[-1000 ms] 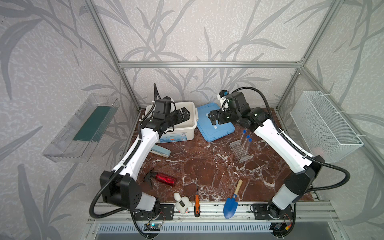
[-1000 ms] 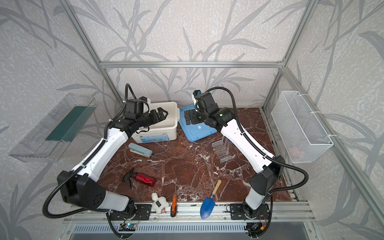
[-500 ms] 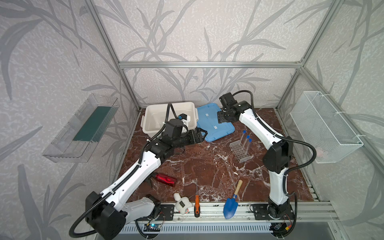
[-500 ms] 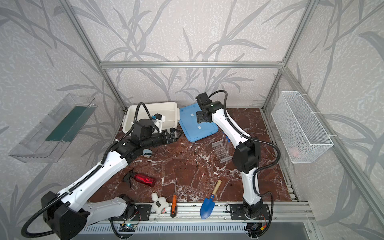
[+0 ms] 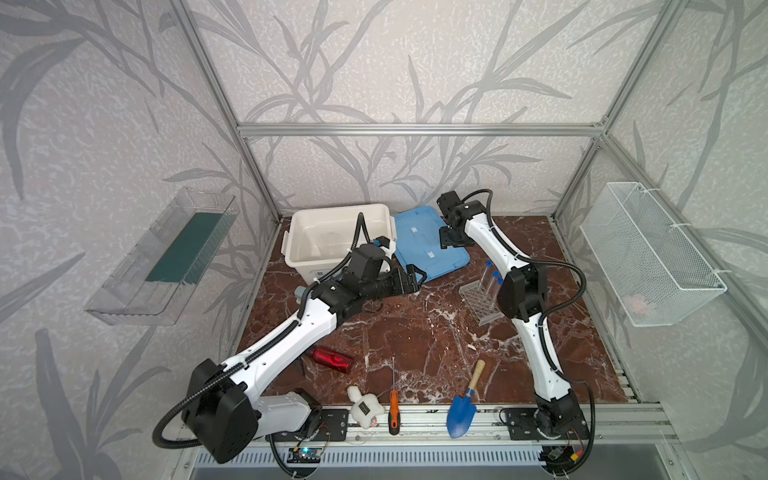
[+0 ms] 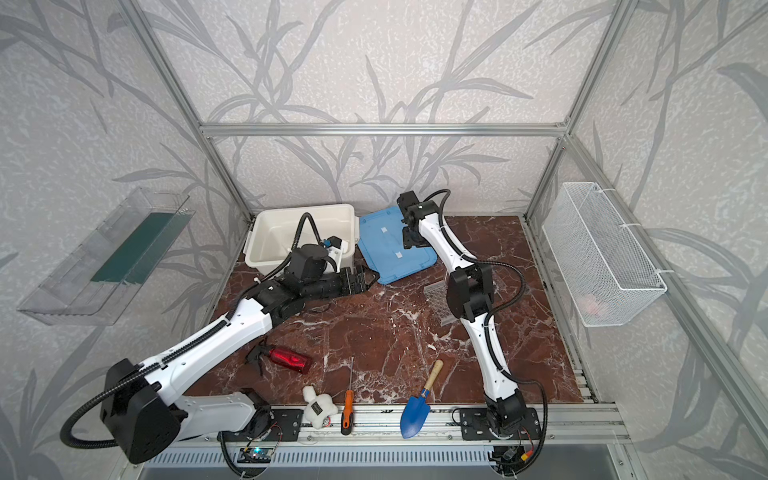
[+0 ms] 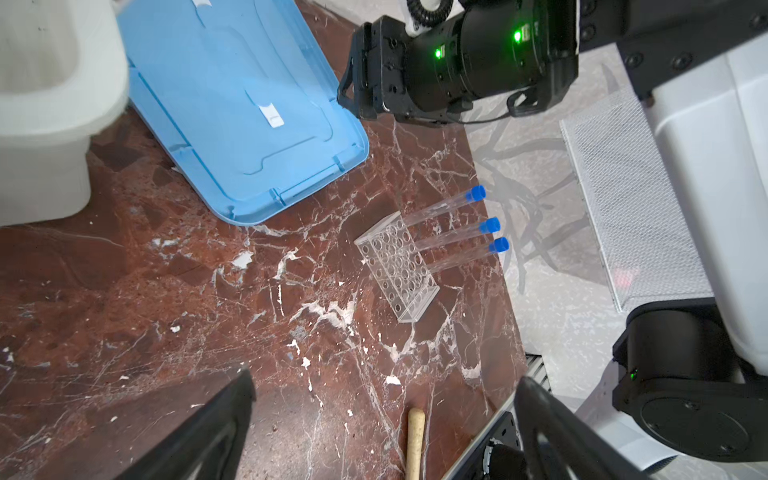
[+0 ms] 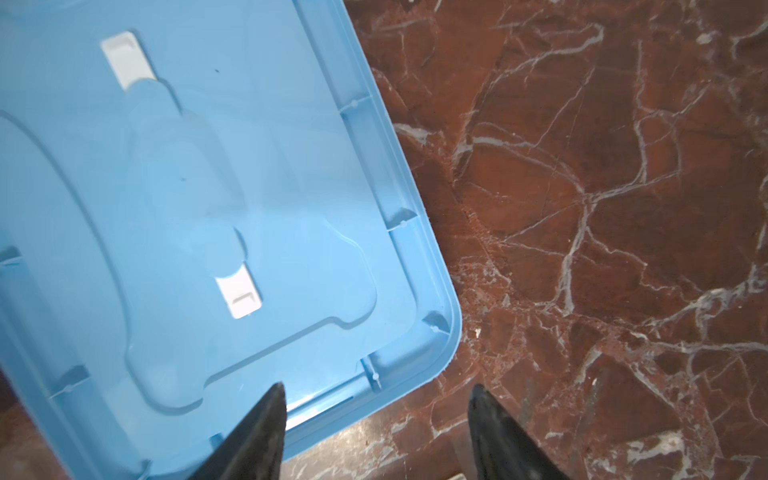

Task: Organize the chemistry lab equipment
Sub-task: 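Close the right gripper on the edge of the blue lid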

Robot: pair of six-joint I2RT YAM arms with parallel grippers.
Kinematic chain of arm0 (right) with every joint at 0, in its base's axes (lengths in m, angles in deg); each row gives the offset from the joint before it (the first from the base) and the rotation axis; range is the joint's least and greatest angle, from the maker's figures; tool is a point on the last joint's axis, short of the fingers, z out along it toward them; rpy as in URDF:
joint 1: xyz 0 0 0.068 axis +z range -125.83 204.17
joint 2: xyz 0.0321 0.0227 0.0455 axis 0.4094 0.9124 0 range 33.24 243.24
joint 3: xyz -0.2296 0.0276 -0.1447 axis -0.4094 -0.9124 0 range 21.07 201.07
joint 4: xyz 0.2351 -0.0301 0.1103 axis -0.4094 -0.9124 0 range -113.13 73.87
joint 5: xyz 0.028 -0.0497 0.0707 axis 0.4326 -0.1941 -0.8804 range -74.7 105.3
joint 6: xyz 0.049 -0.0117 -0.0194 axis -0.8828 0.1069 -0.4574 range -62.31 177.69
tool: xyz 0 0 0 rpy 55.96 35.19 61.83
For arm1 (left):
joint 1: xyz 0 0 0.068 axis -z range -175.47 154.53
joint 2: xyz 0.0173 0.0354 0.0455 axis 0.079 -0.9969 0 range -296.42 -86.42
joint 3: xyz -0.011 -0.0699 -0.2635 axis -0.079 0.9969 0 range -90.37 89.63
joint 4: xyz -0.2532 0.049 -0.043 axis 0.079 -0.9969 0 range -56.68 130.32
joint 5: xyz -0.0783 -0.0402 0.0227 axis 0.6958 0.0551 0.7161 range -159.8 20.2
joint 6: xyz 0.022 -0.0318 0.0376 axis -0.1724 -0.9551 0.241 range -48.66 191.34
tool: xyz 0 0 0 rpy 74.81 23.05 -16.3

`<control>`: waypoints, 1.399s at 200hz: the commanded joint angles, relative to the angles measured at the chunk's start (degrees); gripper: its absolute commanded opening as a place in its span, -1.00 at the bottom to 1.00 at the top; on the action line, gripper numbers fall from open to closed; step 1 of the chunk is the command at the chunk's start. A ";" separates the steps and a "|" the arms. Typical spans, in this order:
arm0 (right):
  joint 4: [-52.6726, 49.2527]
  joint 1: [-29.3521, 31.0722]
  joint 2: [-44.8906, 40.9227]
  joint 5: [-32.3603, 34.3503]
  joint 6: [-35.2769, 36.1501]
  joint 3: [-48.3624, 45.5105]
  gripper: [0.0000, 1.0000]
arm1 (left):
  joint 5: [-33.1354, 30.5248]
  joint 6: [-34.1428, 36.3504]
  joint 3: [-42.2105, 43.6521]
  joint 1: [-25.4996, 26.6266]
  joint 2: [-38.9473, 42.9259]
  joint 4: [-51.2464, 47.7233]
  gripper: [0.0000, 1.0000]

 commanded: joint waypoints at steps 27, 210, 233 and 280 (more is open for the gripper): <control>0.53 -2.73 3.68 -1.35 -1.01 1.29 0.27 | -3.55 1.63 -2.17 3.29 -3.14 -1.35 0.98; 1.51 -5.30 8.93 -5.80 2.88 0.12 -0.49 | -2.62 1.00 -5.25 4.33 -11.08 -0.77 0.98; 0.31 -5.29 9.76 -5.31 4.00 0.69 -0.61 | -2.79 0.82 -4.96 4.29 -11.16 -0.29 0.98; -1.71 -4.63 8.25 -3.99 5.81 -0.76 -0.82 | -2.45 0.82 -5.41 4.29 -11.10 -0.46 0.98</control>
